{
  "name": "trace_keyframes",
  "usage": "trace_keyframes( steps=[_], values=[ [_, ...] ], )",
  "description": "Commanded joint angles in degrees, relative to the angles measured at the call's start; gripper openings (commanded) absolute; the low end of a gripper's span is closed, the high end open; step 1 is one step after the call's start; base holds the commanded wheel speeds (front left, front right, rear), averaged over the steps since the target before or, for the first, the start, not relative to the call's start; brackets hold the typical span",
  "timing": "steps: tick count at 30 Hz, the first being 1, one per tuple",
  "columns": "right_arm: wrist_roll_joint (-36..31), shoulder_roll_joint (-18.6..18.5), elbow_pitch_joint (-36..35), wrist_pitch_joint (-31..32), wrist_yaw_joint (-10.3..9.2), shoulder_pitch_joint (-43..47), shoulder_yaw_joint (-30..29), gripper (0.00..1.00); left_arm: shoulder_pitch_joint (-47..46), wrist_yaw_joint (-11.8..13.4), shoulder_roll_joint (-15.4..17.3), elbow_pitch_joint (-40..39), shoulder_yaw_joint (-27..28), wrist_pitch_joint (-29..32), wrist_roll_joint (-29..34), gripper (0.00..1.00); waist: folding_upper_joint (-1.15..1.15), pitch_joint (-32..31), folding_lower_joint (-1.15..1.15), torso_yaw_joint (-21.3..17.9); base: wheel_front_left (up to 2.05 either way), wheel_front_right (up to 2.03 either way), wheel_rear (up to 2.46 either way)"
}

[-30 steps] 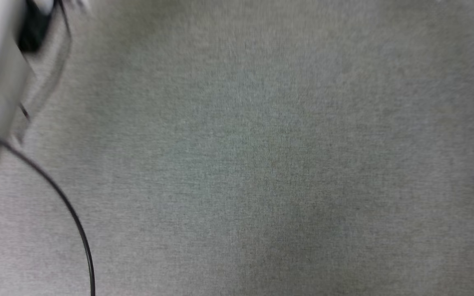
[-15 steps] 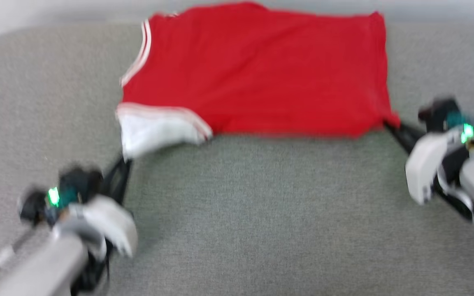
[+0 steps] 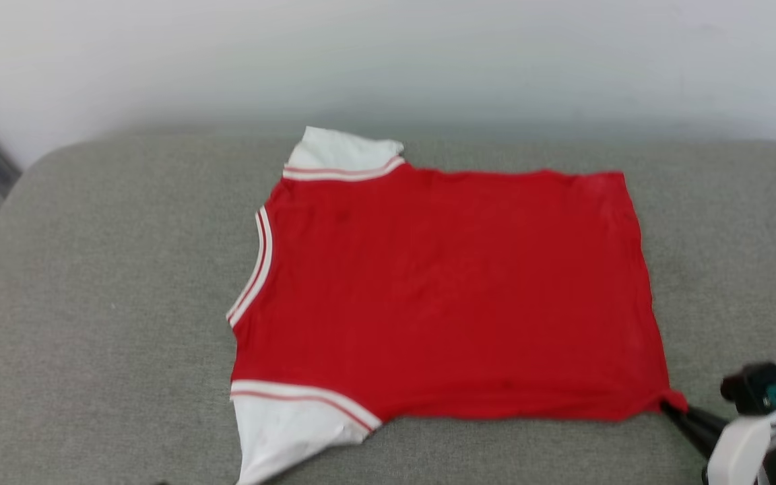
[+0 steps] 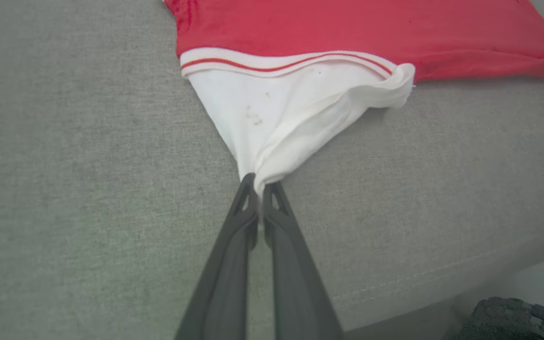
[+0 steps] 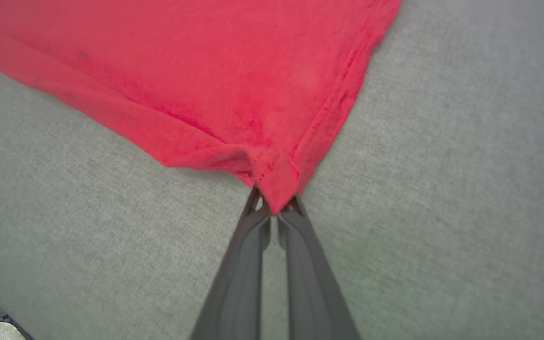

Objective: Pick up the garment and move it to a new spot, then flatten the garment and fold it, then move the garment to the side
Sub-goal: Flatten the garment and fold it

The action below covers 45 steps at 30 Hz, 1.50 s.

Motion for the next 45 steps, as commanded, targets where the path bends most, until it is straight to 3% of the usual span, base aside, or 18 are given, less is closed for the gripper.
trace_keyframes(
  steps=[1, 12, 22, 24, 32, 45],
  values=[
    [0.0, -0.5, -0.8, -0.5, -0.04, 2.7, -0.9, 0.0, 2.3, 0.4, 0.4, -0.5, 0.1, -0.4, -1.1, 0.0, 0.0, -2.0, 0.02, -0.1, 0.0, 0.0, 0.0],
    [-2.9, -1.4, -8.3, 1.7, -0.04, 18.2, -10.1, 0.0, 10.4, 1.2, 2.2, -3.3, -1.6, 1.3, -4.7, 0.0, 0.0, -4.7, 0.02, -0.5, 0.0, 0.0, 0.0],
    [-8.8, 0.8, -15.2, 6.8, -0.03, 18.6, -23.8, 0.0, -2.8, -0.4, 4.9, -4.3, -0.2, 3.4, 2.6, 0.0, 0.0, -2.1, 0.02, -0.4, 0.0, 0.0, 0.0],
    [-10.4, 1.8, -18.5, 9.8, -0.04, 16.9, -28.5, 0.0, -10.6, -2.3, 5.5, -3.5, 0.3, 6.1, 5.4, 0.0, 0.0, 0.0, 0.02, -0.8, 0.0, 0.0, 0.0],
    [-13.0, 4.0, -22.7, 15.8, -0.04, 13.4, -34.3, 0.0, -24.0, -7.1, 3.9, 1.5, 1.3, 9.5, 8.2, 0.0, 0.0, 5.9, 0.02, -1.9, 0.0, 0.0, 0.0],
    [-15.4, 7.4, -17.6, 19.7, -0.04, 4.5, -33.2, 0.0, -33.7, -13.2, -1.4, 16.9, 0.7, 8.2, 9.3, 0.0, 0.0, 15.1, 0.02, -2.6, 0.0, 0.0, 0.0]
  ],
)
